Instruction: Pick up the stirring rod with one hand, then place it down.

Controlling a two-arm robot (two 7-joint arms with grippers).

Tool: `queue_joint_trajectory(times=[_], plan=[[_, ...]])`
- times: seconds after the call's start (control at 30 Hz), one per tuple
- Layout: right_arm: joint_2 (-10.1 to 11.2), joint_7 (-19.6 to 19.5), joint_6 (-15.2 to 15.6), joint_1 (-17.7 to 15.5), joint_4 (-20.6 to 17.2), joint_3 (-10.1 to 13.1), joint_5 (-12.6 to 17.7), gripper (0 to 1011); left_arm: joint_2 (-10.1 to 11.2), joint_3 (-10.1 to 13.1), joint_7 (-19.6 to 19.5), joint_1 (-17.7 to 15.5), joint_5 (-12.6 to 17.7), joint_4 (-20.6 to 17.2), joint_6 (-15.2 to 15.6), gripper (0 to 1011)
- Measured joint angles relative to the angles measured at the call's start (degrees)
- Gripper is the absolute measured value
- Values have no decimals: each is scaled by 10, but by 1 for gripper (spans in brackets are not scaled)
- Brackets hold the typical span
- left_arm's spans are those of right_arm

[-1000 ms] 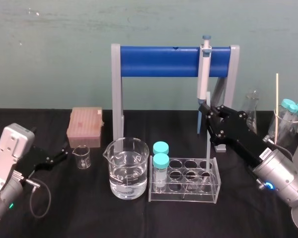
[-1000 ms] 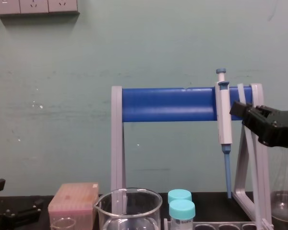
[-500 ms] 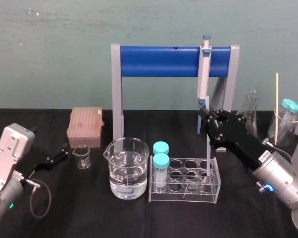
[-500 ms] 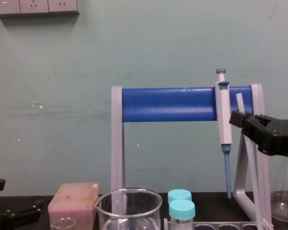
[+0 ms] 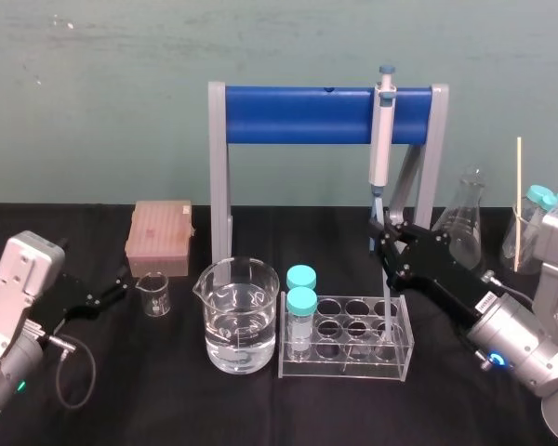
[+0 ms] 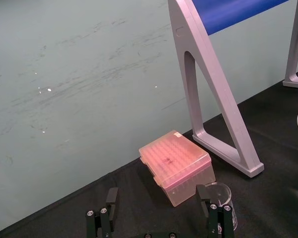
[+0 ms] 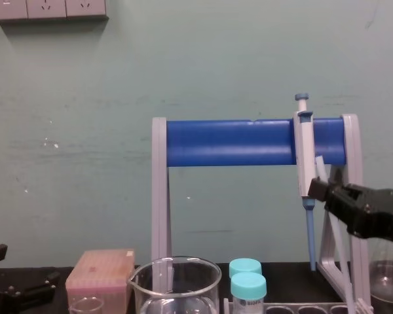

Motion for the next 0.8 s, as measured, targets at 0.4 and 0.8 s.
queue_joint_trajectory(times=[0.4,0.8], plan=[[0,3,9,10,25,-15,-12,72,0,0,0,0,0,0,0,1000],[0,6,21,17,43,-26,-20,72,0,0,0,0,0,0,0,1000]])
